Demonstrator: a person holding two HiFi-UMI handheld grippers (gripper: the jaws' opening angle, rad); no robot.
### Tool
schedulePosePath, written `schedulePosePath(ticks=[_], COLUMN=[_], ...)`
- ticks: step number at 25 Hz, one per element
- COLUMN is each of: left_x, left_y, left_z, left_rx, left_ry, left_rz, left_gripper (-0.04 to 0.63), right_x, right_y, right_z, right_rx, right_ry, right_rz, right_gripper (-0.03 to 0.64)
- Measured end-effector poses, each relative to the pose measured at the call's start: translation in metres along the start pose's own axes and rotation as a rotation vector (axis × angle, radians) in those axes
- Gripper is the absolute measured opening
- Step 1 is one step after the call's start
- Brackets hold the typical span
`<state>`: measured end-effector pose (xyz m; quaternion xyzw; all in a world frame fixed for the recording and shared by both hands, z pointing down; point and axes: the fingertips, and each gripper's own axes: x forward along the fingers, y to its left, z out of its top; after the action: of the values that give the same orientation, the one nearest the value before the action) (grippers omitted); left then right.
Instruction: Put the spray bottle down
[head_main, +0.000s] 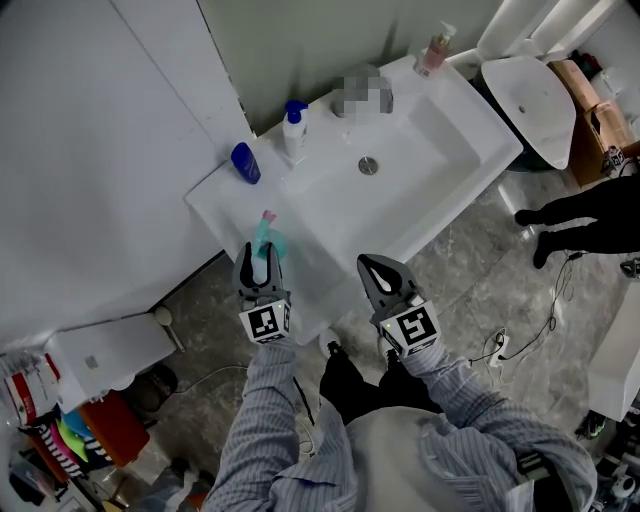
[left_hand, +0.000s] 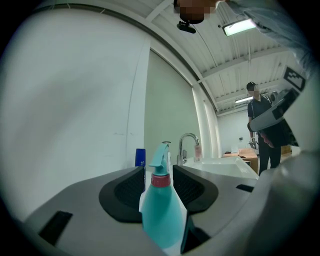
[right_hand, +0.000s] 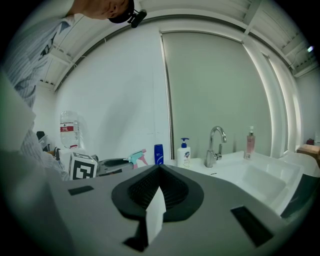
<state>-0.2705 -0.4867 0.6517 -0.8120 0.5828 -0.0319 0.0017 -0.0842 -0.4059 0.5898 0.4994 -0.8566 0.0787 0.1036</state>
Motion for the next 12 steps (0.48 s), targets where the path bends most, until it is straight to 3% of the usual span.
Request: schedulePosePath(ticks=[3, 12], left_x=[-0.016, -0.075], left_y=[-0.002, -0.035], left_z=[0.003, 0.052], left_rx=[0.007, 0.056], left_ry=[0.011, -0.002], left_rz=[0.018, 0.062], left_gripper=[0.163, 0.062], right_x=[-0.007, -0.042], right_y=[0.004, 0.014], right_z=[0.007, 0.030], right_rx=[-0.004, -0.008], right_ry=[-0.014, -0.052], right_rz=[0.017, 0.102], right_gripper=[0.015, 0.015])
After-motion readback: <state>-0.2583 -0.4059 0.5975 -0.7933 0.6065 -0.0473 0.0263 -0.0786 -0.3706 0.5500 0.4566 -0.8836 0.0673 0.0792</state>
